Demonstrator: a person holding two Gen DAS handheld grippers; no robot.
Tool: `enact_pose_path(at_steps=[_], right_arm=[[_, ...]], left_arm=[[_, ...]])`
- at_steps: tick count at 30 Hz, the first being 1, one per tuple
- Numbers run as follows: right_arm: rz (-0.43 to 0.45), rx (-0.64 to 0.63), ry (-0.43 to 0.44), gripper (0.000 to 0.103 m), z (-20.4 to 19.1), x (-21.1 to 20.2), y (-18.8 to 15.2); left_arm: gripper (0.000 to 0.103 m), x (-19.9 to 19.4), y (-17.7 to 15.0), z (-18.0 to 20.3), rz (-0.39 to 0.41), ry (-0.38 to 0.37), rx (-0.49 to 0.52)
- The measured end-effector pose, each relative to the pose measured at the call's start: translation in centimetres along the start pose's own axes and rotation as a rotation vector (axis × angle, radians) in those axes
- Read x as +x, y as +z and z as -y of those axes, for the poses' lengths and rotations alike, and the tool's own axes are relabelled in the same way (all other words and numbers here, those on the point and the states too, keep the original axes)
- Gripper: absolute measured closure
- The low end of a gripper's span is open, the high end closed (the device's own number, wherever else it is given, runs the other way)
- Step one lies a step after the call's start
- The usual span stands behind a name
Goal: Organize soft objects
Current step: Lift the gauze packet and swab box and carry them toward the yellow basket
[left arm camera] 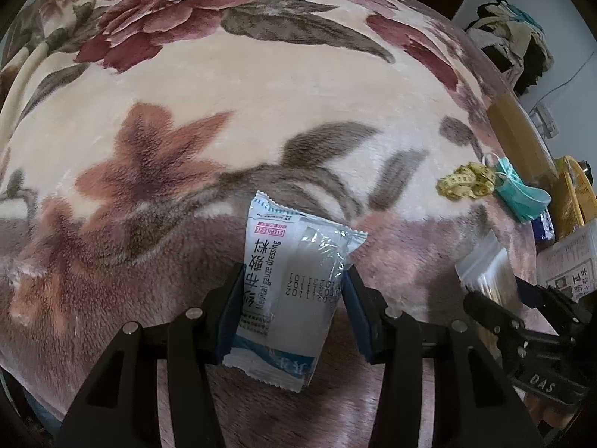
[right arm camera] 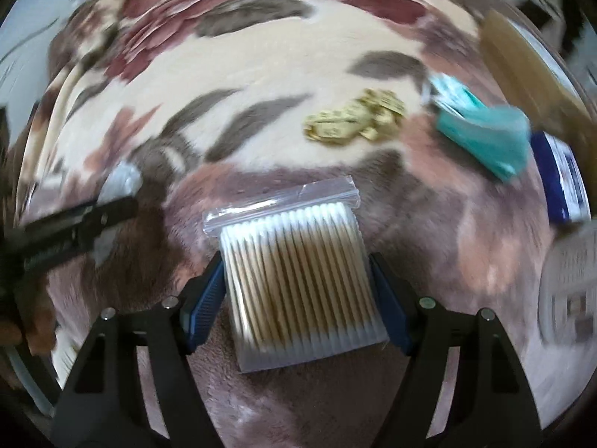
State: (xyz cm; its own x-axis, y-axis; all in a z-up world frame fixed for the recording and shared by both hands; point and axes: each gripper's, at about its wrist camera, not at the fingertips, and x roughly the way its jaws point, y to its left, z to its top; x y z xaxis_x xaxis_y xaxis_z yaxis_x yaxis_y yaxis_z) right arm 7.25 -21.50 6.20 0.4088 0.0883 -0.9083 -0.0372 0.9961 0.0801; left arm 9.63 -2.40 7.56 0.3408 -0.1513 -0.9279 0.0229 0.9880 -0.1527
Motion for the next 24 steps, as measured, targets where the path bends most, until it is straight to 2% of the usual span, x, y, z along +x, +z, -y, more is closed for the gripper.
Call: enact_pose_path(at_steps=[5,24], right_arm=[[0.04,0.045,-0.024,0.028,0.5,-1.2,0.0],[0.114,0.057,-0.018,0.028,3.4,-6.8,-0.6]], left_arm=[[0.051,-1.1,-0.2,1.4,0.012,-0.002,0.022],[0.051,-4.0,-0.6,5.7,0.047,-0.013,0.072]])
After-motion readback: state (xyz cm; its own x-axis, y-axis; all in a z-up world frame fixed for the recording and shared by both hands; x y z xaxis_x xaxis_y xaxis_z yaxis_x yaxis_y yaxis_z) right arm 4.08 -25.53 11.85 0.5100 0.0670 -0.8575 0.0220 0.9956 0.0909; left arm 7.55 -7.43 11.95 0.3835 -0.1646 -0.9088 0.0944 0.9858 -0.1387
